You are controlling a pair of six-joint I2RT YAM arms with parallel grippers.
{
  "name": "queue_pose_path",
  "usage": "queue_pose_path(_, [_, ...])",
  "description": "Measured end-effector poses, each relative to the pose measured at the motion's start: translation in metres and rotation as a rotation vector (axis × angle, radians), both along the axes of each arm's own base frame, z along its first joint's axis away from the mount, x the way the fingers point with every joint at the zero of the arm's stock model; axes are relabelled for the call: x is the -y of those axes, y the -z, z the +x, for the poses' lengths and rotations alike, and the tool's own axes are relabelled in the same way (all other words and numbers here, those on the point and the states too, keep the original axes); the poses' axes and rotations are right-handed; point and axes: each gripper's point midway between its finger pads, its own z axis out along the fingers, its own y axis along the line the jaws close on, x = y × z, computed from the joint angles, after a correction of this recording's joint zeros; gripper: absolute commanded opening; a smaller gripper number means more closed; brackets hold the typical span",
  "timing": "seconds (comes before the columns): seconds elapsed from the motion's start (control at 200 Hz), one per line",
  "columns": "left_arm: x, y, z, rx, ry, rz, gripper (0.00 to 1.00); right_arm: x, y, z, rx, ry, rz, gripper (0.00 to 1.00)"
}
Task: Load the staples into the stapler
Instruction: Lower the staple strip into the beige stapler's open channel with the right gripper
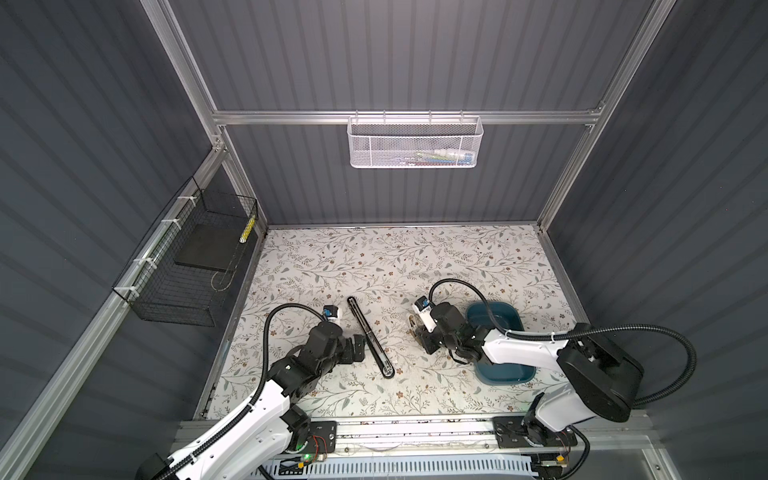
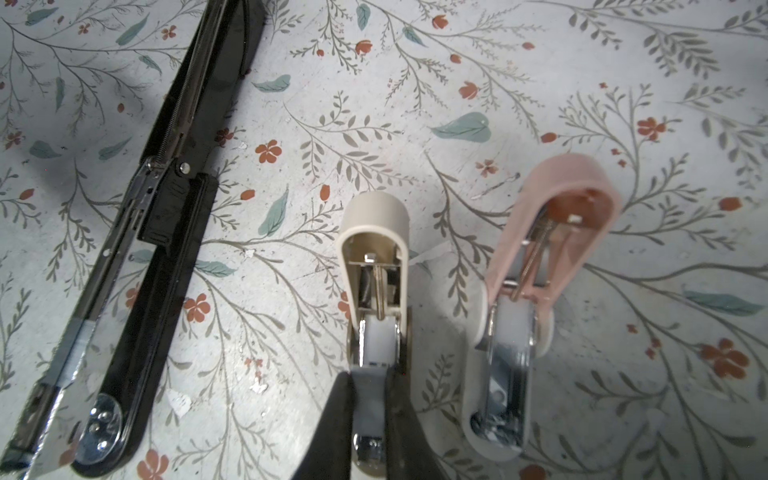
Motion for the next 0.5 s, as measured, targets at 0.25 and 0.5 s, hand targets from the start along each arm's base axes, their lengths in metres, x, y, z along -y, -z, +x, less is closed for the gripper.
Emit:
queue_pose_path(0.25, [-0.0002, 0.0002, 0.0001, 0.0, -0.001, 0.002, 0.99, -0.0008, 0.0001, 0.0009, 0.003, 0.0, 0.003, 0.14])
queue_pose_path(0.5, [-0.0005, 0.0004, 0.0003, 0.0, -0.003, 0.003, 1.0, 0.0004, 0.0091, 0.0011, -0.008, 0.004, -0.017, 0.13])
